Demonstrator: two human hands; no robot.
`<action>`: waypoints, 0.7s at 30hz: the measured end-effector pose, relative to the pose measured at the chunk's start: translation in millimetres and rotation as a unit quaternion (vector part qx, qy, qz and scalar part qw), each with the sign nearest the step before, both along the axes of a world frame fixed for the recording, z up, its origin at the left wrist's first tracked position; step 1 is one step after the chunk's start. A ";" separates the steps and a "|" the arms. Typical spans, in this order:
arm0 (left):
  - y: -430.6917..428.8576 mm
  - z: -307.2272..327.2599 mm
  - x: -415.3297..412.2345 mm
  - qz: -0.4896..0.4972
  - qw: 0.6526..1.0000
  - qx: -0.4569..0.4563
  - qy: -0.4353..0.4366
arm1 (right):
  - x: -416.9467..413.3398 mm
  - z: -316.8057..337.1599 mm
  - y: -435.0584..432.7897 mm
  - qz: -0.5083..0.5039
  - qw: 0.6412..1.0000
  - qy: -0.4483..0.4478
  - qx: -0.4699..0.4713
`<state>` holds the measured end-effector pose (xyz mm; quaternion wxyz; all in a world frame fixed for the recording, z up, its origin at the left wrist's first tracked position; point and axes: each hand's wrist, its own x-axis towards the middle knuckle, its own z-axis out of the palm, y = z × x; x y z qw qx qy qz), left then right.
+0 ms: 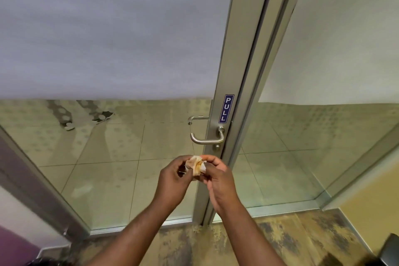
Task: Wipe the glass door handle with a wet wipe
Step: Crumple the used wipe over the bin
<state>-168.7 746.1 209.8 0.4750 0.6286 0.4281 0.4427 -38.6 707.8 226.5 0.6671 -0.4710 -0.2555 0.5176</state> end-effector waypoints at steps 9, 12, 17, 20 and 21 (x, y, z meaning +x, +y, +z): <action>-19.7 34.8 -52.3 0.118 0.992 0.037 -0.022 | -58.4 17.2 0.6 0.072 0.996 0.020 0.046; -32.4 46.1 -73.3 0.167 0.984 0.060 -0.019 | -83.2 21.9 -2.1 0.142 0.988 0.033 0.055; -57.8 53.8 -109.3 0.262 0.963 0.062 -0.024 | -124.1 29.0 -16.4 0.200 0.976 -0.005 0.084; -76.2 55.2 -129.2 0.286 0.955 0.068 -0.027 | -147.6 31.1 -25.0 0.188 0.975 -0.067 0.094; -82.9 56.5 -135.3 0.291 0.954 0.070 -0.025 | -155.1 31.8 -26.7 0.185 0.975 -0.079 0.099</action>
